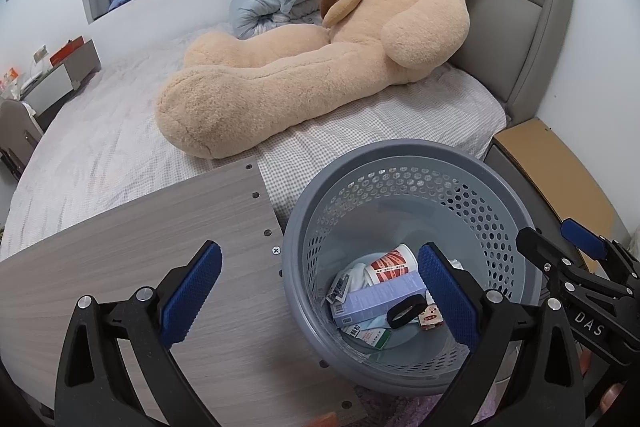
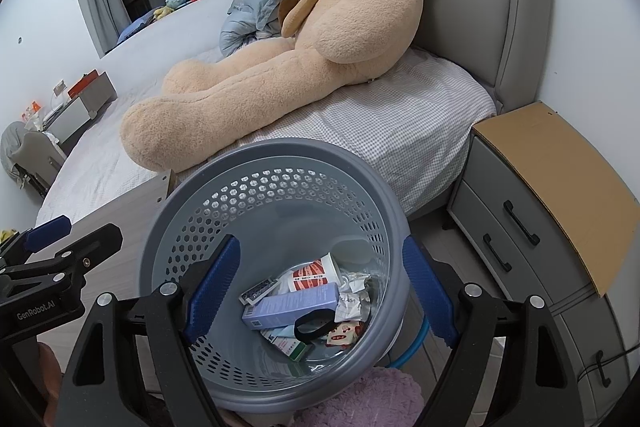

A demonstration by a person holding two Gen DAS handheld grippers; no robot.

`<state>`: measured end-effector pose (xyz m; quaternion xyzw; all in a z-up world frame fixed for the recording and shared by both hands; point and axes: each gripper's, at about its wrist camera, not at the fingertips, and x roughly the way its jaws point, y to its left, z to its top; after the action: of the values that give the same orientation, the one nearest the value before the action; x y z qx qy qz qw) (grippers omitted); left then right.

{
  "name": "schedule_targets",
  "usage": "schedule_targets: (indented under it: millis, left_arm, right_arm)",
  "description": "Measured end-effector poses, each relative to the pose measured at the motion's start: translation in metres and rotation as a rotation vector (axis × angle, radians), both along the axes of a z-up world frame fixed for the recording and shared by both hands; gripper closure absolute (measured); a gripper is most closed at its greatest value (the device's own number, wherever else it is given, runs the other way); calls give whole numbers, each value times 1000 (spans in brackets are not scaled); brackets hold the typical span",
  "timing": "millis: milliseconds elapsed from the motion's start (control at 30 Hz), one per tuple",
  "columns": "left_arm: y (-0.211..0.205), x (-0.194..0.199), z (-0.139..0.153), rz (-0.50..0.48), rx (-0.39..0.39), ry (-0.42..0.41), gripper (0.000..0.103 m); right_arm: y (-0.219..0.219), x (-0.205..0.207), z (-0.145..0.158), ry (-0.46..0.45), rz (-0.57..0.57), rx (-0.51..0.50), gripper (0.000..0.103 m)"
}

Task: Collect trash

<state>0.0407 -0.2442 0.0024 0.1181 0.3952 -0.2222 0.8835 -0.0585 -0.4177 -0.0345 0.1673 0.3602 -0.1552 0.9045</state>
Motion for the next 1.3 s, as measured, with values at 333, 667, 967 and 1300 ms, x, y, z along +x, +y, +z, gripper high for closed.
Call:
schedule_targets:
  millis: [333,667,967,1300]
  left_arm:
    - [1,-1,0,2,-1,1,6]
    - [-1,-2,-1,-3,4,0,6]
    - [0,-2,-2,3,1,6,6]
    - [0,-2,-2,3,4,7,6]
  right_arm:
    - [0,0,0,1,0,0,23]
    - [0,0,0,1,1,1,23]
    - [2,0,1,2,4,-2,23]
    - [3,0,1,1,4,-1,23]
